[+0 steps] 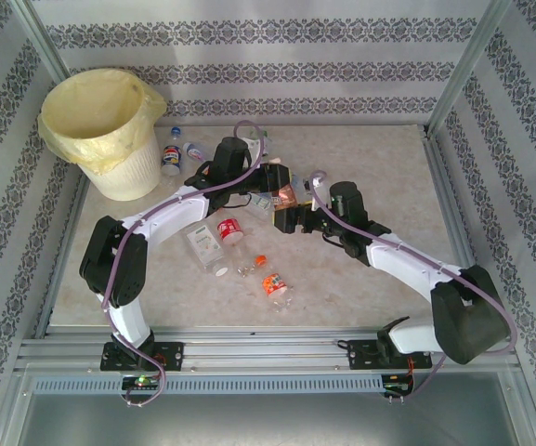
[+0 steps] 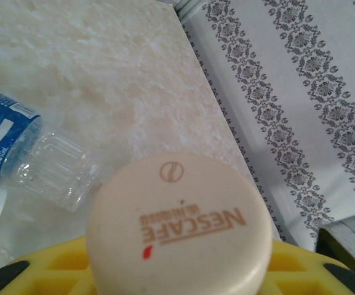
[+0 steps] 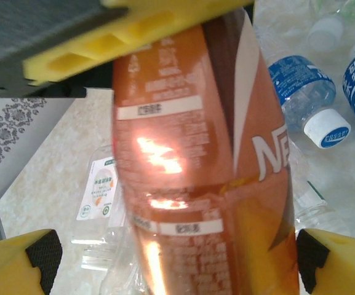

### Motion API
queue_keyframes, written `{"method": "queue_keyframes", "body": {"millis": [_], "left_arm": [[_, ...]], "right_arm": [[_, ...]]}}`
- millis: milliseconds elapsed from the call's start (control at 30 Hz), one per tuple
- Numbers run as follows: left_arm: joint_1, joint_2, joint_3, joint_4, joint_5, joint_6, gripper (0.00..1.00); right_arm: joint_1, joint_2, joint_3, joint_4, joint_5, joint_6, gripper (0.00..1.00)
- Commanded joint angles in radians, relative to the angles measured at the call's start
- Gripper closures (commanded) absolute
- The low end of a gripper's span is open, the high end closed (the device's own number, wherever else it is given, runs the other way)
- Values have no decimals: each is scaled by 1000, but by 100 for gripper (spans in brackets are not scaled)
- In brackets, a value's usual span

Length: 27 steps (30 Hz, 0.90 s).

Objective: Put the plastic bottles in the bin

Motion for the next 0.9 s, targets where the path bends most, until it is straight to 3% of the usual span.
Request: {"method": "queue_keyframes", "body": {"millis": [0,133,367,633,867], "left_arm": [[13,-42,6,28,-49,22,58],[31,-58,20,-10,-88,46,57],[66,-110,52,-75,-183,119,57],[143,-162,152,-211,-271,219,57],[208,-181,267,-313,-352,329,57]], "right_arm": [[7,-78,12,19,55,-26,2],[16,-159,8,-43,220,-64,2],[22,-274,-2,-88,370,-84,2],[24,-319,-11,-83,441,-61,2],[26,-343,-20,-65,424,-93,2]]}}
